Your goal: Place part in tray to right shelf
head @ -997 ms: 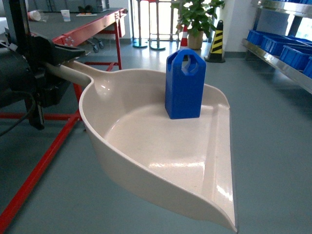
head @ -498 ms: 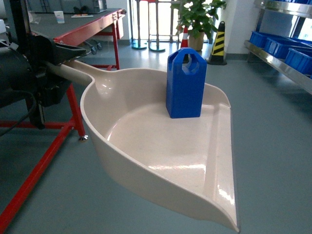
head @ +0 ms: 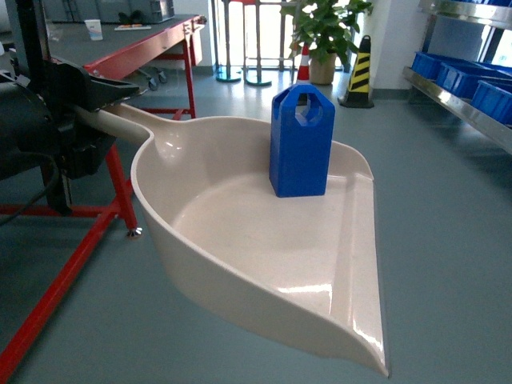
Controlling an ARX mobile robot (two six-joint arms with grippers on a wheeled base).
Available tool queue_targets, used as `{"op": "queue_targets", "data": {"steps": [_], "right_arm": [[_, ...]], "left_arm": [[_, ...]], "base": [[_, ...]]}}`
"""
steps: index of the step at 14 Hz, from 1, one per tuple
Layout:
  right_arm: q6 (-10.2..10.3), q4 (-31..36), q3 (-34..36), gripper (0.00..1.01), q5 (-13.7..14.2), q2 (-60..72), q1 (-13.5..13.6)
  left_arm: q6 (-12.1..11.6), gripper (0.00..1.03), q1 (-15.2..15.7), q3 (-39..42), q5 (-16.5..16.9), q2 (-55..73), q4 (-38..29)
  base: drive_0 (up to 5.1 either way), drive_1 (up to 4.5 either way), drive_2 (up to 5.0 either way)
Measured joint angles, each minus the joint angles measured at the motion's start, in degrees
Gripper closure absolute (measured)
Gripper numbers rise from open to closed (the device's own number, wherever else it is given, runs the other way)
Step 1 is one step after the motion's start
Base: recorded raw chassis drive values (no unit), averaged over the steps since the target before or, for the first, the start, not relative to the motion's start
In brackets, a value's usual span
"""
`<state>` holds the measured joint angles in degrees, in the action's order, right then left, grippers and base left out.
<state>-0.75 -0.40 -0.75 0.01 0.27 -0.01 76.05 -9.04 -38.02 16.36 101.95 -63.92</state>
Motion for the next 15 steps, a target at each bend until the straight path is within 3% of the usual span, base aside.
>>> {"op": "queue_targets", "data": {"steps": [15], "right_arm": [[0.0, 0.3, 0.0, 0.03, 0.0, 0.0, 0.0]], "left_arm": [[0.0, 0.91, -0.1, 0.0, 0.2, 0.0, 0.0]], "base": [[0.0, 4.02, -4.1]]}}
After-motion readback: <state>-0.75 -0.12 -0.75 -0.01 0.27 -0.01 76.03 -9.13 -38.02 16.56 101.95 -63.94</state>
